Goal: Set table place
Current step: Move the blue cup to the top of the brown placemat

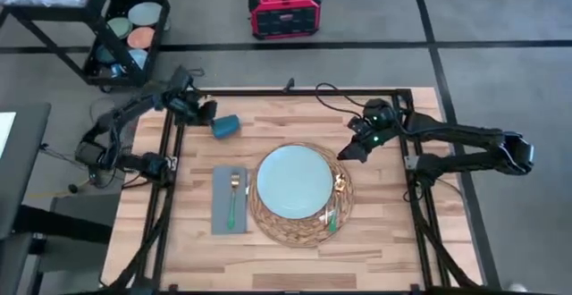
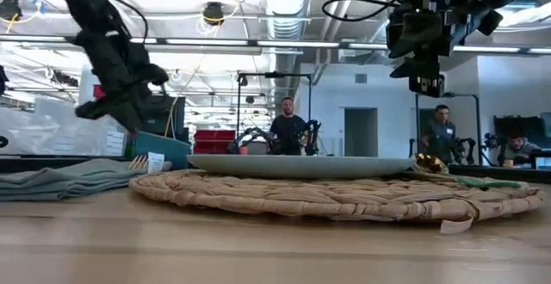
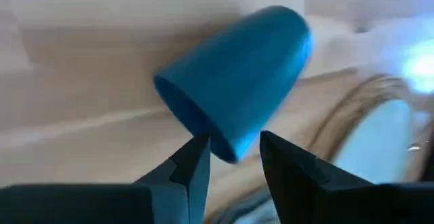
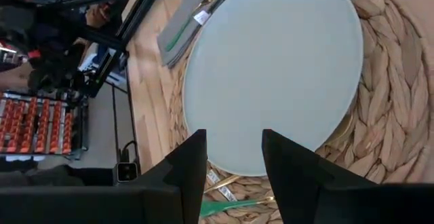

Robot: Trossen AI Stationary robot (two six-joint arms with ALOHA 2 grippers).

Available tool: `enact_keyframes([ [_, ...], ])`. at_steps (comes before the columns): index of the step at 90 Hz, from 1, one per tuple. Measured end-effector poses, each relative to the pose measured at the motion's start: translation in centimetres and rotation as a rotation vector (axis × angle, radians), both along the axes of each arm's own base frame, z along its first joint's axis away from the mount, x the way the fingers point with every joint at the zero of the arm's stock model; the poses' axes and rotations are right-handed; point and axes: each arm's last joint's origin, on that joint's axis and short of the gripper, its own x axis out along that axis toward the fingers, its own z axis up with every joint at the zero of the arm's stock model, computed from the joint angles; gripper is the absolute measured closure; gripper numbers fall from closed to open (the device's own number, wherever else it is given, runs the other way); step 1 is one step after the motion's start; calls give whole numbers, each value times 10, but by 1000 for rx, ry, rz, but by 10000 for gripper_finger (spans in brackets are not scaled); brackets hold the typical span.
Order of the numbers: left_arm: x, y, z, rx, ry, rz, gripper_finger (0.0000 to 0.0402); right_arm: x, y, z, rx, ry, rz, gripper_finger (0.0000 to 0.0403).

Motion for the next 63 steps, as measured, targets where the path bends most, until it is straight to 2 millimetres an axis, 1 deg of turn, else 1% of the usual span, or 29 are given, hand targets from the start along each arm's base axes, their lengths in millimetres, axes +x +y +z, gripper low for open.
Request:
enact_keyframes([
  [10, -3, -19, 1, 20, -56, 108, 287, 0, 0, 1, -5, -6, 3, 273],
  [19, -2, -26, 5, 69, -134, 198, 287, 1, 0, 2, -10, -17, 1, 273],
  [30, 0, -38, -1, 48, -185, 265, 287, 1, 0, 2, -11, -21, 4, 273],
  [43, 6, -53, -17, -56, -165, 241, 287, 2, 1, 3, -10, -28, 8, 273],
  [48, 9, -56, -21, -69, -156, 234, 287, 3, 2, 3, -10, -30, 12, 273],
  [56, 11, -58, -21, -38, -117, 264, 287, 4, 3, 4, -4, -39, 10, 273],
  [63, 16, -55, -18, 13, -140, 304, 287, 4, 5, 4, 4, -33, 15, 273],
])
